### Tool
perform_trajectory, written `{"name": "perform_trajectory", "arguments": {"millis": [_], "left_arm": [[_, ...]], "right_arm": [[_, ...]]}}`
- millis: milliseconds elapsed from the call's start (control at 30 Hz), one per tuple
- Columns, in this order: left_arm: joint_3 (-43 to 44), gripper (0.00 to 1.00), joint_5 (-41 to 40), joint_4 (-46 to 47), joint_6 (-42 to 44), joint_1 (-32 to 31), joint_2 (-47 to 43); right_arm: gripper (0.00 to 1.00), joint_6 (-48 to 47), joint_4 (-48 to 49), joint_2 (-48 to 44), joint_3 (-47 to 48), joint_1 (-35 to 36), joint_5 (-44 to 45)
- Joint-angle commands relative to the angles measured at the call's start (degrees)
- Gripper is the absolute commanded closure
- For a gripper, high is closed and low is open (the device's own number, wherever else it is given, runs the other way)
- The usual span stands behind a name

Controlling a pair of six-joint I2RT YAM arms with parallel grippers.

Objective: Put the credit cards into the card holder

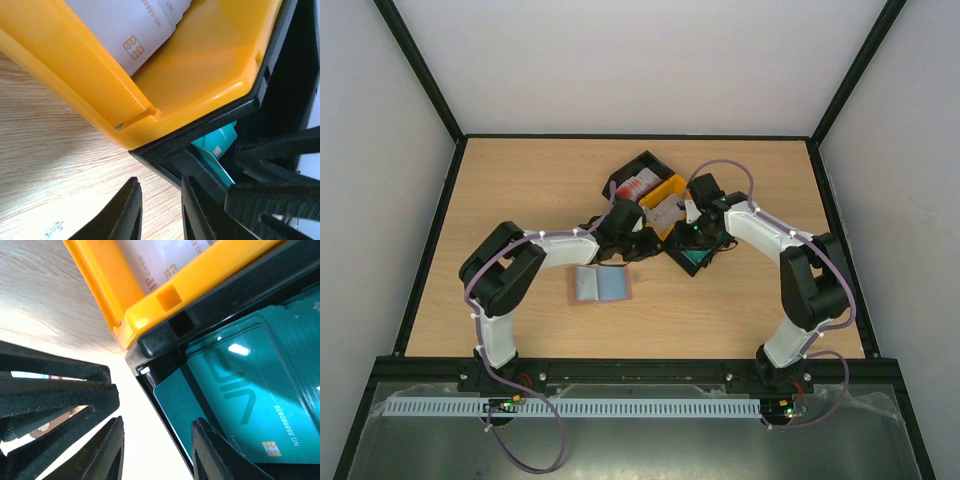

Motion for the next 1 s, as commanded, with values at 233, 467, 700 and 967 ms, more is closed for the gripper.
{"name": "perform_trajectory", "arguments": {"millis": [233, 467, 700, 967], "left_arm": [[-2.9, 0.75, -0.8, -0.9, 2.1, 1.5, -4.8], [-4.3, 0.75, -0.2, -0.4, 1.7, 1.9, -5.1], [-4.4, 0.75, -0.2, -0.5, 1.9, 2.1, -5.5], [-4.9, 0.75, -0.4, -0.5, 1.8, 2.1, -6.2]], "right_arm": [[0.51, -2.8, 1.7, -2.7, -4.8, 1.1, 7.2], [0.67, -3.4, 1.6, -0.4, -5.2, 2.3, 7.2], [0.88, -2.4, 1.3, -2.6, -4.3, 2.3, 8.6], [0.98, 0.1, -0.1, -6.4, -3.0, 2.3, 11.9]]}}
